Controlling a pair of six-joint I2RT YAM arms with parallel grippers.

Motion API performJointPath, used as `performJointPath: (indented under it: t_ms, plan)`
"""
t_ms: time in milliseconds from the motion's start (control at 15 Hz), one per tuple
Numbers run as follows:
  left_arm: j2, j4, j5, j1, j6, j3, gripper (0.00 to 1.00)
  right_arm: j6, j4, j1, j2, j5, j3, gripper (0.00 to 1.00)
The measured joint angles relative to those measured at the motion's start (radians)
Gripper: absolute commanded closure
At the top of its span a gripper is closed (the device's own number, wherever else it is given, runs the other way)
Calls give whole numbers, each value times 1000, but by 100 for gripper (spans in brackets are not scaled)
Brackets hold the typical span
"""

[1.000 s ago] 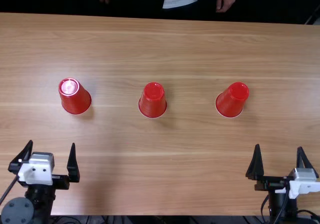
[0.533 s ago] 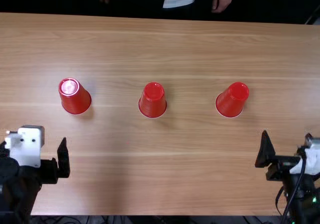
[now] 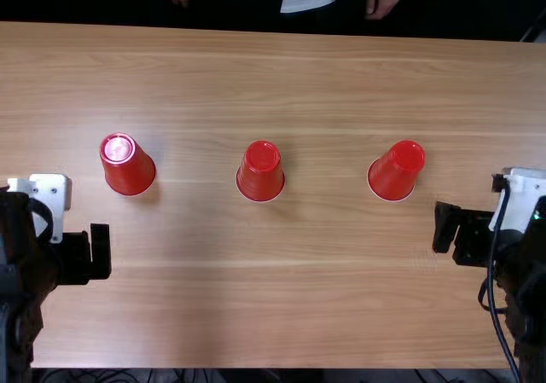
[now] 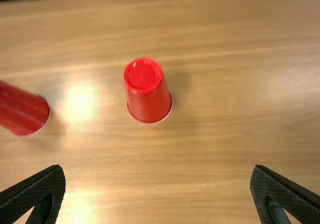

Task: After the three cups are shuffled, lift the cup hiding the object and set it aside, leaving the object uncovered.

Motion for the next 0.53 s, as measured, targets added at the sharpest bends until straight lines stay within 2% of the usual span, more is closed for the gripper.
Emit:
performJointPath:
  t_ms: [200,533]
  plan:
    - [73,-16,0,0,-1,58,0,0,-38,61,94,-1,44,0]
    - [158,-22,0,-1,-3,62,0,-1,-42,84,209,-1,76,0]
